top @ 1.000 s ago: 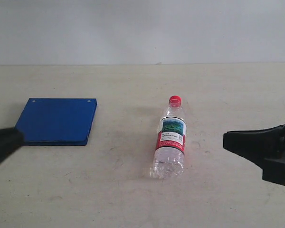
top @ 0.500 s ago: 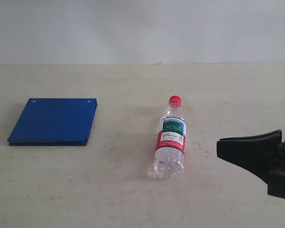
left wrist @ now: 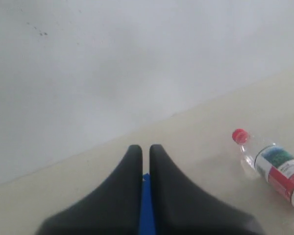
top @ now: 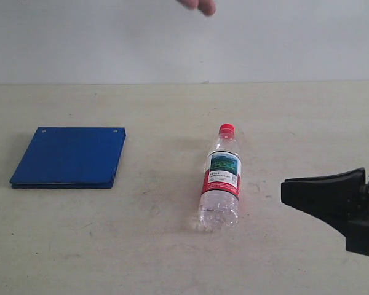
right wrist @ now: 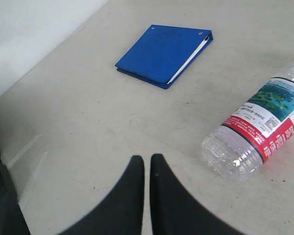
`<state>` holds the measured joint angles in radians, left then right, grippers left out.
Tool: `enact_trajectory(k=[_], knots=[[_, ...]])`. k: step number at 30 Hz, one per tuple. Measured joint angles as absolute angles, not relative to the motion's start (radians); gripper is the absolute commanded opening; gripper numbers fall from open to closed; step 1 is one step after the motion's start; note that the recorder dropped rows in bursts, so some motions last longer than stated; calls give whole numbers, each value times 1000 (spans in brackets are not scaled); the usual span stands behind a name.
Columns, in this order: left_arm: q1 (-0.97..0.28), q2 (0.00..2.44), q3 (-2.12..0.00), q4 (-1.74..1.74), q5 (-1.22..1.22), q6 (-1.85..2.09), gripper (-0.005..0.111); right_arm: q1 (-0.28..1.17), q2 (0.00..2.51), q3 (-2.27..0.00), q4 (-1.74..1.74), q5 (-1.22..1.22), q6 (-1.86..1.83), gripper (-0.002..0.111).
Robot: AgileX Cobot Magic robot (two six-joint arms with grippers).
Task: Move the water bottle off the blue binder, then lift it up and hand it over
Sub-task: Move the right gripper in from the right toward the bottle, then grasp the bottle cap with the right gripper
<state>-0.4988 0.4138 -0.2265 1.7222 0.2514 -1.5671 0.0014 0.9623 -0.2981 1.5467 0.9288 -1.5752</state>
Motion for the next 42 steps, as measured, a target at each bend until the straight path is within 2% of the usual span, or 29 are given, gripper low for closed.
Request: enact_trajectory(k=[8,17,26,28,30,34,35,42], knots=[[-380,269,-227,1722,230,-1567,4,1,962,-298,1578,912,-1577,0],[-209,256,-227,1722,228,-1569,4,1,962,-298,1578,911,-1577,0],[-198,256,-227,1722,228,-1569,4,1,962,-298,1629,802,-1696,1],[-198,256,-227,1722,228,-1569,4,1,969,-300,1691,751,-1748,5],[-198,256,-227,1722,228,-1569,4,1,992,-321,1712,700,-1776,17],[-198,256,-227,1722,228,-1569,4,1,1110,-407,1731,675,-1749,48],[-198,256,-227,1722,228,-1569,4,1,1145,-437,1733,677,-1737,53],[-198,256,-227,1722,228,-1569,4,1,1440,-637,1737,718,-1590,55]])
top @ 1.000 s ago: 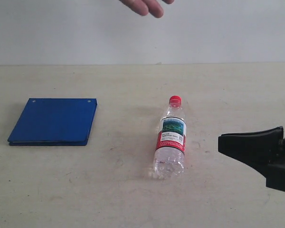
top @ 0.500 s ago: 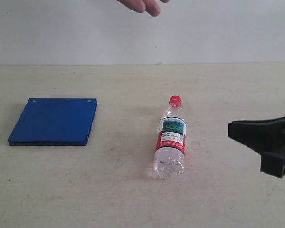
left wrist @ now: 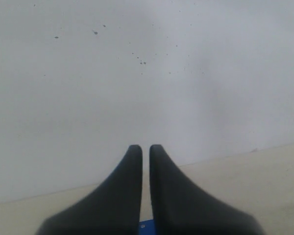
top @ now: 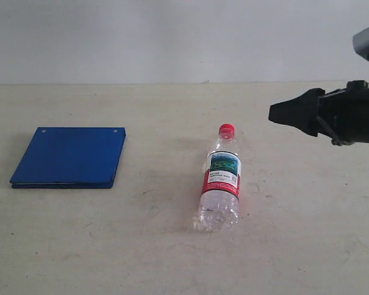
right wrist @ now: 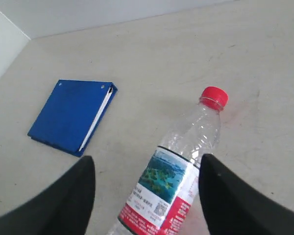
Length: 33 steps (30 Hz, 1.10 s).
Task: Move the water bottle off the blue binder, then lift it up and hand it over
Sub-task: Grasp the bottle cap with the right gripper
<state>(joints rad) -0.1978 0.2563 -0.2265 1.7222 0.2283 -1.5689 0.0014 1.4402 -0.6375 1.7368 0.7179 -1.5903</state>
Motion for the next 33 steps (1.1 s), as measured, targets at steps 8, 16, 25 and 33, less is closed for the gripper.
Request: enact_trajectory(k=[8,16,25,33], knots=[[-198,256,-227,1588,139,-1740,4,9,1789,-898,1741,760,-1509,55],[-198,256,-227,1587,-12,-1823,4,81,2095,-1189,1716,692,-1409,55],[-198,256,-227,1591,-61,-1823,4,133,2214,-1324,1670,573,-1332,55],[-198,256,-227,1591,-151,-1823,4,141,2230,-1327,1549,597,-1211,55]])
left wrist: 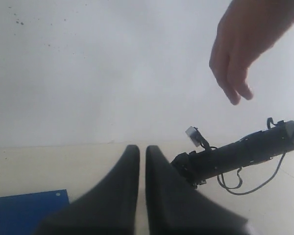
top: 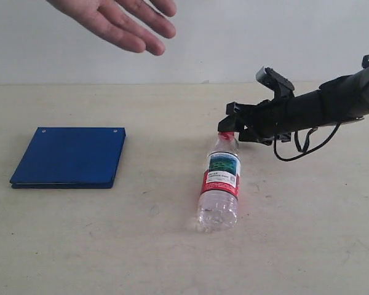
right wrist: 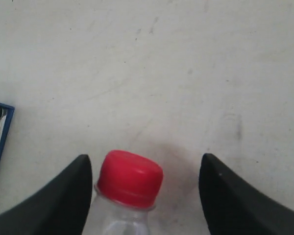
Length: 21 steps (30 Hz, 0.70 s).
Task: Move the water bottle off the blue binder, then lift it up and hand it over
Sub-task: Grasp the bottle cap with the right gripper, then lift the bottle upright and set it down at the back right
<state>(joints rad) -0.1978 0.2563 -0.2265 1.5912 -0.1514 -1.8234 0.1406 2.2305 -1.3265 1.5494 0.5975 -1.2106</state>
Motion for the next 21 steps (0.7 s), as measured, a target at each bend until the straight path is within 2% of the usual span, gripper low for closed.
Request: enact_trajectory(k=[6,8,9,11,14,21], knots=[[-198,256,-227,1593,-165,-1823,4,141,2267,-1334,1591,676,-1219,55],[-198,256,-227,1593,-165,-1823,4,141,2282,-1336,1611,705,-1226,50],[-198,256,-227,1593,-165,-1823,4,141,2284,-1336,1611,715,-1226,36],[-198,256,-227,1593,-165,-1823,4,141,2293,-1336,1613,751,-1228,20],[-198,256,-227,1593,-165,-1823,4,141,2295,-1336,1614,798,-1219,0],[-198,256,-227,1593,-179,-1823,4,141,2299,-1334,1628,878,-1346,0]])
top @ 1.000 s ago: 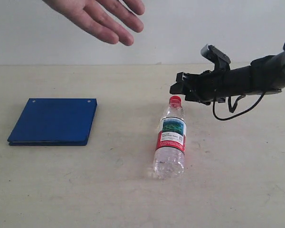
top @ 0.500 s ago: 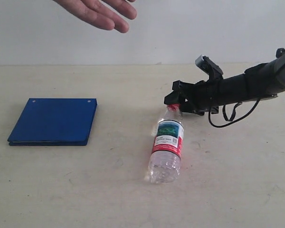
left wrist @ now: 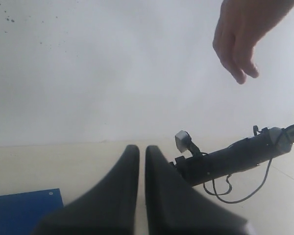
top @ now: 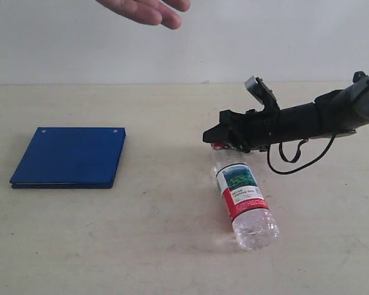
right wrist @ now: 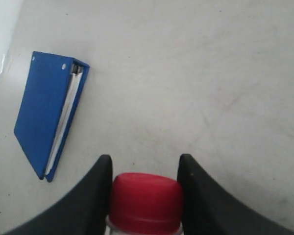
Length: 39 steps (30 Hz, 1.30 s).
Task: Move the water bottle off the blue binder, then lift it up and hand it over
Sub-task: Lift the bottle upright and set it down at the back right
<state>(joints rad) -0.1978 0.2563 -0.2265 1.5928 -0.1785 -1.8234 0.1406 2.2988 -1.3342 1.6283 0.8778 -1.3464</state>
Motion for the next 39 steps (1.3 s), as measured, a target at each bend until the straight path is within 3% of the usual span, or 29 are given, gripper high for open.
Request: enact_trajectory(k=[14,39], knots=[[-198,256,-227,1629,-275,-1823,4,1,2047,-1333,1674,900,-1830,0],[-198,256,-112,1683,-281,-1823,4,-45,1908,-1333,1691,964,-1998,0]])
